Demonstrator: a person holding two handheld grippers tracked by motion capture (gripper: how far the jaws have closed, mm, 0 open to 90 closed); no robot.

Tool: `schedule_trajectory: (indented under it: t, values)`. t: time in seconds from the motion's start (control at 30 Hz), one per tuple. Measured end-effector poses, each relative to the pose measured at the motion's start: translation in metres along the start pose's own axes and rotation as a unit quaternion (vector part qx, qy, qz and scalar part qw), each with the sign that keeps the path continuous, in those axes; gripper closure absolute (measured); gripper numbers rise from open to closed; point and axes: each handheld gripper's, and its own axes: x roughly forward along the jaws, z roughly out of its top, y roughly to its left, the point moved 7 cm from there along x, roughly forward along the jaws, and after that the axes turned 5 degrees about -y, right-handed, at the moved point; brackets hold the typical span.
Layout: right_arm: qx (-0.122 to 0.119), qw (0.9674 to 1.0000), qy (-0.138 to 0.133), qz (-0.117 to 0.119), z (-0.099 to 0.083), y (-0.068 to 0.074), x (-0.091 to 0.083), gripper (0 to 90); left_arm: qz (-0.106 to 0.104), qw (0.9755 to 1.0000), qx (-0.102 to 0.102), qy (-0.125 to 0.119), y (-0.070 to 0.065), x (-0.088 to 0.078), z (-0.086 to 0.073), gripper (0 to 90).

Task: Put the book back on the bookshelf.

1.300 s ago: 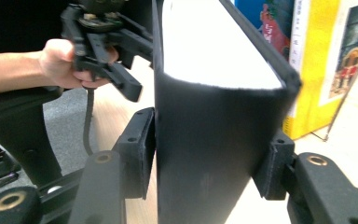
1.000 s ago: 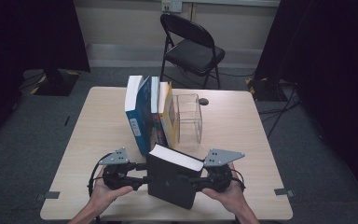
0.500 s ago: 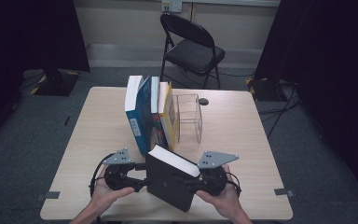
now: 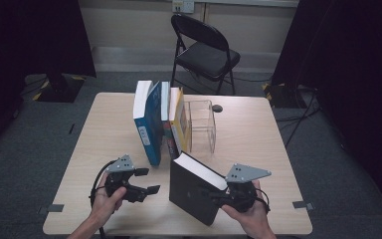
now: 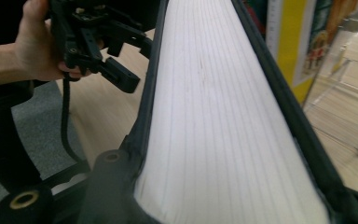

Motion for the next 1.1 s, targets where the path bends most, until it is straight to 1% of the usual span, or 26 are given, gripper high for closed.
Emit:
schedule_trajectory:
  t: [0.07, 0.13, 0.17, 0.2, 0.23, 0.27, 0.3, 0.33, 0.37, 0.4, 0.43, 0.47, 0.5, 0.53, 0.57, 0.6, 0.67, 0.73, 0.8, 0.9, 0.97, 1.0, 1.03, 1.1]
  values:
    - [0.005, 0.9999, -0.003, -0.010, -0.002, -0.005, -0.004, 52.7, -0.006, 0.9999, -0.008, -0.002, 0.004, -0.003, -0.001, 21.0]
    - [0.007, 0.9998, -0.003, -0.018, -0.003, -0.009, -0.008, 52.6, 0.036, 0.9993, -0.011, 0.005, 0.012, -0.004, -0.003, 21.1]
    - [0.009, 0.9997, -0.005, -0.023, -0.003, -0.012, -0.009, 52.7, 0.036, 0.9993, -0.011, 0.005, 0.012, -0.004, -0.003, 22.2]
    - [0.012, 0.9995, -0.006, -0.028, -0.003, -0.014, -0.011, 52.7, 0.044, 0.9989, -0.016, 0.006, 0.016, -0.005, -0.006, 21.9]
    - [0.012, 0.9994, -0.007, -0.031, -0.003, -0.016, -0.012, 52.7, 0.049, 0.9986, -0.017, 0.008, 0.017, -0.005, -0.007, 21.3]
    - [0.014, 0.9993, -0.007, -0.035, -0.003, -0.018, -0.012, 52.6, 0.060, 0.9978, -0.020, 0.017, 0.019, -0.005, -0.009, 20.9]
    - [0.014, 0.9991, -0.006, -0.038, -0.004, -0.020, -0.013, 52.7, 0.067, 0.9974, -0.021, 0.015, 0.021, -0.005, -0.009, 20.6]
    - [0.016, 0.9989, -0.007, -0.043, -0.004, -0.022, -0.014, 52.7, 0.067, 0.9974, -0.021, 0.015, 0.021, -0.005, -0.009, 20.6]
    - [0.016, 0.9989, -0.007, -0.043, -0.004, -0.022, -0.014, 52.7, 0.060, 0.9979, -0.024, 0.009, 0.021, -0.005, -0.009, 20.6]
    - [0.020, 0.9982, -0.010, -0.055, -0.004, -0.029, -0.017, 52.7, 0.056, 0.9980, -0.028, 0.008, 0.021, -0.005, -0.009, 19.8]
    - [0.022, 0.9980, -0.011, -0.059, -0.005, -0.032, -0.018, 52.7, 0.063, 0.9976, -0.026, 0.010, 0.022, -0.005, -0.010, 19.6]
    - [0.026, 0.9975, -0.012, -0.064, -0.005, -0.035, -0.020, 52.7, 0.075, 0.9969, -0.022, 0.009, 0.024, -0.005, -0.011, 19.9]
    - [0.027, 0.9972, -0.012, -0.069, -0.005, -0.038, -0.021, 52.7, 0.072, 0.9971, -0.022, 0.013, 0.024, -0.004, -0.012, 19.9]
    - [0.028, 0.9967, -0.013, -0.075, -0.005, -0.041, -0.022, 52.7, 0.080, 0.9965, -0.020, 0.014, 0.026, -0.003, -0.013, 19.8]
    - [0.028, 0.9962, -0.013, -0.082, -0.005, -0.045, -0.024, 52.7, 0.092, 0.9955, -0.019, 0.015, 0.028, -0.003, -0.013, 19.8]
    - [0.031, 0.9956, -0.014, -0.088, -0.005, -0.049, -0.025, 52.7, 0.102, 0.9946, -0.015, 0.009, 0.029, -0.001, -0.011, 19.9]
    - [0.037, 0.9943, -0.017, -0.099, -0.005, -0.057, -0.027, 52.7, 0.105, 0.9945, -0.005, 0.003, 0.030, 0.000, -0.009, 19.8]
    - [0.040, 0.9925, -0.020, -0.114, -0.005, -0.064, -0.027, 52.7, 0.109, 0.9940, -0.010, 0.003, 0.030, 0.002, -0.009, 18.7]
    - [0.044, 0.9900, -0.025, -0.132, -0.004, -0.070, -0.027, 52.6, 0.106, 0.9942, -0.012, 0.008, 0.032, 0.003, -0.012, 18.7]
    - [0.043, 0.9876, -0.025, -0.149, -0.003, -0.078, -0.026, 52.7, 0.104, 0.9943, -0.018, 0.010, 0.033, 0.001, -0.015, 18.7]
    - [0.043, 0.9872, -0.026, -0.151, -0.002, -0.079, -0.025, 52.7, 0.107, 0.9940, -0.022, 0.009, 0.035, -0.001, -0.016, 18.7]
    - [0.044, 0.9864, -0.026, -0.156, -0.001, -0.083, -0.024, 52.7, 0.109, 0.9937, -0.024, 0.006, 0.037, -0.003, -0.016, 18.7]
    - [0.046, 0.9861, -0.025, -0.158, -0.001, -0.084, -0.024, 52.7, 0.112, 0.9934, -0.025, 0.006, 0.038, -0.004, -0.016, 18.7]
    - [0.042, 0.9852, -0.026, -0.164, 0.000, -0.086, -0.022, 52.6, 0.123, 0.9922, -0.022, 0.007, 0.040, -0.006, -0.015, 17.9]
